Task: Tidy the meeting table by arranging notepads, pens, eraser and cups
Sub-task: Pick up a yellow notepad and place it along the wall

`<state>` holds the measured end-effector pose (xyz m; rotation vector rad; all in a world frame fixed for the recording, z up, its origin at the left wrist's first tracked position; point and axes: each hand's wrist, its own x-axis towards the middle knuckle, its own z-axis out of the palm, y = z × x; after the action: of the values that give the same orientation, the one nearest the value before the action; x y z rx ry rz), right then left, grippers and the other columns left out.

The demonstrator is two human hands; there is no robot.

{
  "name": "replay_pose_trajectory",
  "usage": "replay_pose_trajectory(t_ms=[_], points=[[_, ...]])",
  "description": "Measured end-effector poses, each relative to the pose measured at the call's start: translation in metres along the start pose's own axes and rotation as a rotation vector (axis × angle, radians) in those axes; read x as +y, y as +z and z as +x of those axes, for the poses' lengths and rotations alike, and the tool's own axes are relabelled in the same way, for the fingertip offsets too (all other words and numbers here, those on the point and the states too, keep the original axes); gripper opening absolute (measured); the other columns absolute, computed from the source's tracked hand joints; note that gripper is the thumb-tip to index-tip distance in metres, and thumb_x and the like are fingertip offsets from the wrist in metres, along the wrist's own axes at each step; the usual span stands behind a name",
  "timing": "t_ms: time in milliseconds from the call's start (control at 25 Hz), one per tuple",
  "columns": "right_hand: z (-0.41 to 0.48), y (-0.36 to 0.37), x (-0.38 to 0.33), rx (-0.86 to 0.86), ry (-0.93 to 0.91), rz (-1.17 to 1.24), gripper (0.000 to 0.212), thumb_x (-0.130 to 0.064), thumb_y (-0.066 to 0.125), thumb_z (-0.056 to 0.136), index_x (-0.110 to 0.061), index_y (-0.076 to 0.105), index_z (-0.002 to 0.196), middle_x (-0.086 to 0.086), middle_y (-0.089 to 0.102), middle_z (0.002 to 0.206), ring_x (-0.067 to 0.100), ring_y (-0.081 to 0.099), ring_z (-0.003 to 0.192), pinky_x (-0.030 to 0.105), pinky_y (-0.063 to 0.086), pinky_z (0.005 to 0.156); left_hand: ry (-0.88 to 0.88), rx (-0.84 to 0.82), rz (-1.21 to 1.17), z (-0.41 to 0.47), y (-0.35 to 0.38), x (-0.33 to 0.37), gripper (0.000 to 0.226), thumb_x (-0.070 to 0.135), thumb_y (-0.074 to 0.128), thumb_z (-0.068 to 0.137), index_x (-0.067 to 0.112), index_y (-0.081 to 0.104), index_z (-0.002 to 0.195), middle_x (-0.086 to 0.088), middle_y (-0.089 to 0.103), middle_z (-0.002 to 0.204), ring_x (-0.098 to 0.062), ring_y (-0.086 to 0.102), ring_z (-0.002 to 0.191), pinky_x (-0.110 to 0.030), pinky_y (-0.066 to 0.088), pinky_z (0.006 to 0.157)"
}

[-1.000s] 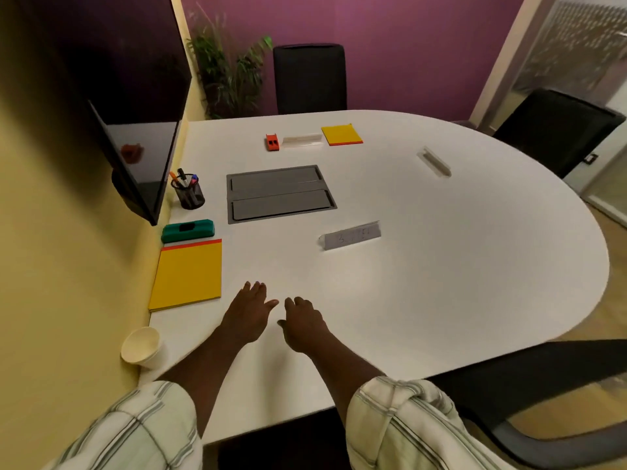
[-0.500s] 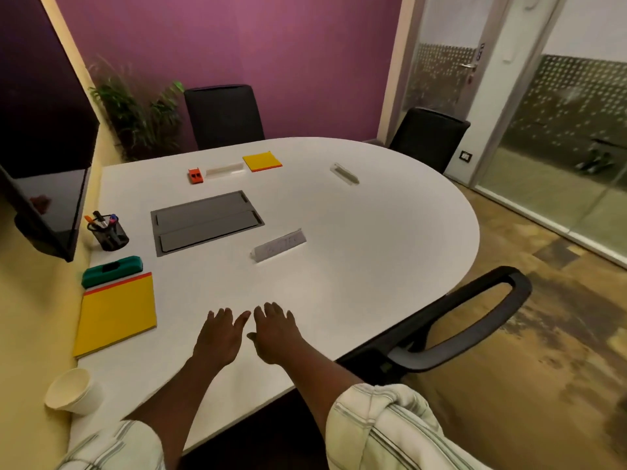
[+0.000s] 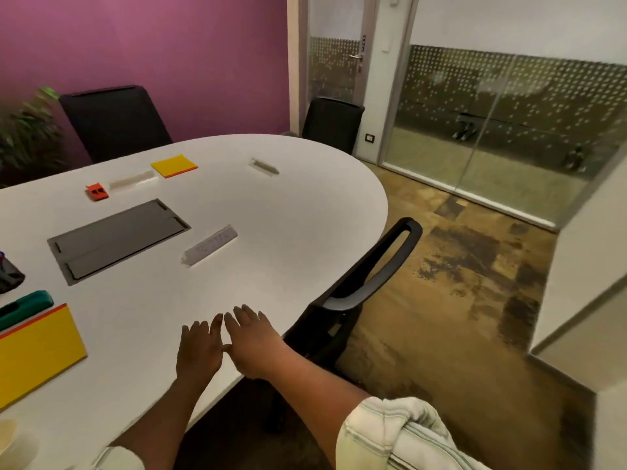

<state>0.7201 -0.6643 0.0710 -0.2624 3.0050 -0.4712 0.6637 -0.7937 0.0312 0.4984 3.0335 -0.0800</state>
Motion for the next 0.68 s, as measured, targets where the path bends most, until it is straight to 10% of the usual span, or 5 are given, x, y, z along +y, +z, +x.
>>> replay_pose_trajectory(t_ms=[320,480,680], points=[[-0.08,0.003,0.057,-0.096,0.088,0.022,0.056,-0.025,0.049,0.098,-0.007,0.026,0.146,0.018,0.035,0.144,0.033,0.026,0.138,0.048,0.028,0.112,-0.034,-0.072,-0.229,-0.048,0.015,0.088,0.047,0.023,0.031,0.099,0.017,0.03,0.145,-0.004,0.06,0.118,-0.02,0.055,0.111,-0.035,0.03,0.11],[-0.127,-0.002,0.109,-0.165,0.181,0.046,0.055,-0.029,0.042,0.101,-0.008,0.023,0.147,0.016,0.027,0.152,0.032,0.016,0.144,0.049,0.021,0.116,-0.12,-0.029,-0.528,-0.069,0.025,0.155,0.038,0.031,0.027,0.101,0.016,0.062,0.094,-0.002,0.063,0.077,-0.012,0.054,0.067,-0.046,0.04,0.103],[-0.169,-0.016,0.18,-0.118,0.251,0.067,0.054,-0.032,0.041,0.101,-0.007,0.025,0.146,0.017,0.027,0.152,0.032,0.014,0.145,0.05,0.021,0.116,-0.043,-0.086,-0.63,-0.077,0.015,0.236,0.04,0.036,0.031,0.1,0.017,0.059,0.078,-0.001,0.06,0.075,-0.019,0.059,0.081,-0.042,0.042,0.098]])
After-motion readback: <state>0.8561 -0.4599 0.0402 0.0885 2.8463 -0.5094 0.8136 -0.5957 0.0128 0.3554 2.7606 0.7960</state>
